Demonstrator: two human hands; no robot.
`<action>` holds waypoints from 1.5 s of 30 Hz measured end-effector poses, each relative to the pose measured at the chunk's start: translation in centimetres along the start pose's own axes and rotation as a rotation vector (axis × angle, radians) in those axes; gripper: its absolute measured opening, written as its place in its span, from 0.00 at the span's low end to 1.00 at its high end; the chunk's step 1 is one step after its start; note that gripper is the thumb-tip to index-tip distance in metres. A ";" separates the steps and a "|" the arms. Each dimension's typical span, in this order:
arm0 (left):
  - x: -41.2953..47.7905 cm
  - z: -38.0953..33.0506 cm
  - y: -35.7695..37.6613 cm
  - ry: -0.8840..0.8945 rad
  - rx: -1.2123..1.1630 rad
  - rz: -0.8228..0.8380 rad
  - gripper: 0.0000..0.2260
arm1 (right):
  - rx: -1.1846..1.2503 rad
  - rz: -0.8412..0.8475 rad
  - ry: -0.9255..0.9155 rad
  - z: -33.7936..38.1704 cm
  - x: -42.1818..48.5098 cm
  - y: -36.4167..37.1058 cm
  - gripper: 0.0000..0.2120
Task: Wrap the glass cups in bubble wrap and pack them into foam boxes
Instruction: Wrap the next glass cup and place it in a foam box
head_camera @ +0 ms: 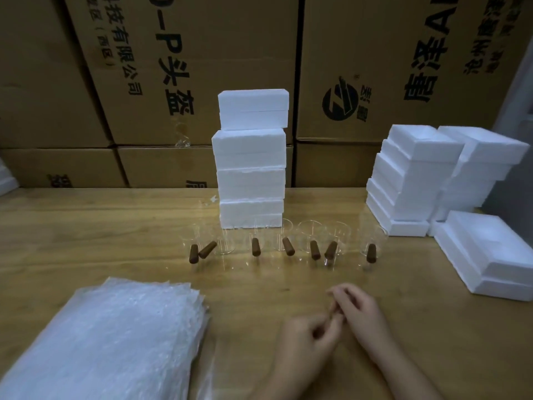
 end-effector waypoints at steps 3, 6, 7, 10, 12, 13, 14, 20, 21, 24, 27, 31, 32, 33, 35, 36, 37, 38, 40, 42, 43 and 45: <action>-0.3 2.0 -0.8 -0.177 0.014 -0.036 0.20 | -0.027 0.008 0.019 -0.5 0.3 0.2 0.09; 0.0 2.4 -2.0 -0.295 -0.182 -0.163 0.22 | -0.073 -0.069 -0.012 -0.8 0.4 0.1 0.07; 0.0 2.4 -2.1 -0.310 -0.215 -0.175 0.21 | -0.107 -0.146 -0.030 -0.8 0.5 -0.3 0.07; 0.0 2.2 -2.2 -0.308 -0.239 -0.145 0.22 | -0.328 -0.389 -0.076 -0.7 0.9 -2.0 0.14; -0.1 2.1 -2.1 -0.303 -0.233 -0.110 0.21 | -0.429 -0.435 -0.033 -1.0 1.5 -3.1 0.19; -0.1 2.1 -2.0 -0.298 -0.227 -0.095 0.22 | -0.444 -0.428 0.011 -1.2 2.0 -3.6 0.20; 0.0 2.0 -2.0 -0.294 -0.219 -0.084 0.22 | -0.451 -0.405 0.059 -1.3 2.4 -4.0 0.21; 0.3 1.9 -2.0 -0.296 -0.238 -0.040 0.21 | -0.585 -0.235 0.165 -0.8 6.6 -5.3 0.17; 0.4 1.9 -2.1 -0.299 -0.239 -0.022 0.21 | -0.598 -0.238 0.163 -0.8 7.1 -5.4 0.15; 0.4 1.9 -2.4 -0.318 -0.277 0.028 0.20 | -0.614 -0.362 0.149 -1.1 7.2 -5.9 0.11; 0.6 2.0 -2.9 -0.343 -0.346 0.005 0.20 | -0.494 -0.534 0.148 -1.6 5.9 -6.7 0.12; 0.8 2.3 -3.5 -0.357 -0.416 -0.045 0.19 | -0.315 -0.725 0.082 -1.0 3.0 -7.7 0.13; 0.8 2.4 -3.6 -0.370 -0.444 -0.057 0.18 | -0.244 -0.768 0.043 -0.5 2.2 -7.7 0.12; 0.8 2.5 -3.7 -0.387 -0.481 -0.075 0.17 | -0.174 -0.792 -0.004 0.2 1.4 -7.6 0.12; 1.0 2.5 -4.0 -0.408 -0.594 -0.136 0.14 | -0.059 -0.770 -0.106 1.8 0.0 -6.6 0.12; 1.3 2.4 -4.0 -0.410 -0.661 -0.174 0.13 | -0.006 -0.731 -0.158 2.6 -0.6 -5.7 0.11; 1.4 2.4 -4.0 -0.411 -0.720 -0.208 0.11 | 0.043 -0.673 -0.201 3.2 -1.2 -4.6 0.11; 1.6 2.3 -4.0 -0.410 -0.762 -0.235 0.10 | 0.083 -0.598 -0.232 3.6 -1.8 -3.3 0.12; 1.7 2.3 -3.8 -0.410 -0.812 -0.249 0.12 | 0.105 -0.414 -0.267 4.0 -2.9 -0.2 0.13; 1.6 2.4 -3.6 -0.424 -0.851 -0.213 0.17 | 0.075 -0.219 -0.295 3.9 -3.8 2.5 0.12; 1.6 2.4 -3.6 -0.433 -0.874 -0.192 0.18 | 0.049 -0.150 -0.305 3.7 -4.2 3.4 0.11; 1.5 2.5 -3.8 -0.453 -0.907 -0.174 0.20 | -0.073 -0.117 -0.342 3.4 -4.7 4.0 0.11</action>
Point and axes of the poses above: each hand's wrist, its own x-axis towards the middle knuckle, its own y-axis out of the palm, z = x × y, the point moved 3 cm from there along x, towards the middle knuckle, and after that the axes turned 8 degrees about -x, right-handed, at the moved point
